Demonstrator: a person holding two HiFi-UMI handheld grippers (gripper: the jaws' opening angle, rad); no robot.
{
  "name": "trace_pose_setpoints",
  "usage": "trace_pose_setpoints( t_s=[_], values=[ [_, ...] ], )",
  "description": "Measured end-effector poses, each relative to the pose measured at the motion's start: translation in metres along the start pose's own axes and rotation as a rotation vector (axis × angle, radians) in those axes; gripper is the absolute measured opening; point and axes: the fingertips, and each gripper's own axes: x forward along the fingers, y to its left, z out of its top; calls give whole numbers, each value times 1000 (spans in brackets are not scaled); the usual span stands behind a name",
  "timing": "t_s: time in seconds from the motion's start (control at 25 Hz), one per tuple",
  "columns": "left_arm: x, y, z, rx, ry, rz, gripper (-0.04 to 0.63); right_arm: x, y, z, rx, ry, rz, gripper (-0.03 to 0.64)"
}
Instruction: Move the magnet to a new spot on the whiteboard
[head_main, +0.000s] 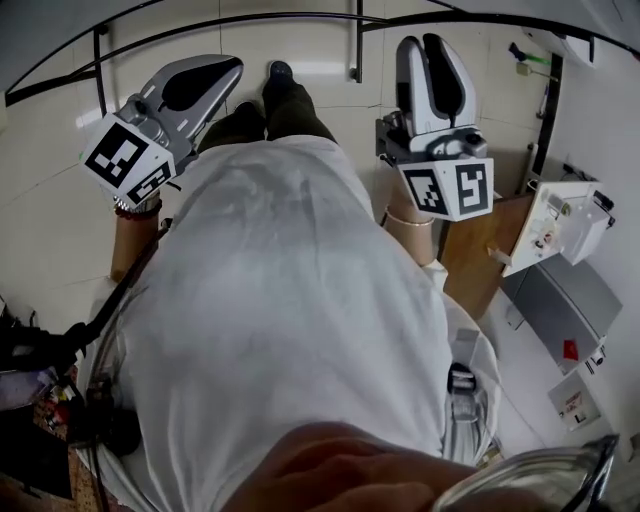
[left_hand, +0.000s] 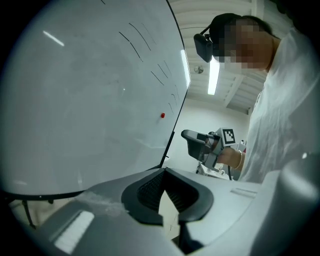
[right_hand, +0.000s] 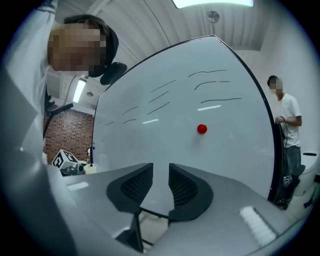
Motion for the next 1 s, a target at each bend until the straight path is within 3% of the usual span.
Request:
trace_pose_setpoints(
  t_s=[0.24,0.48,0.68,1.0],
  values=[
    [14,11,22,33,-25,33,3,19,-65,43,-129,-88,-77,106],
    [48,20,48,75,-6,-47,3,59,-79,83,-279,-153,-136,148],
    [72,33,72,137,-23,-34,3,81,-83,95,-370,-189,-203,179],
    [65,44,72,110,-30,10,3,96,-91,84,-362,-125,-267,178]
  ],
)
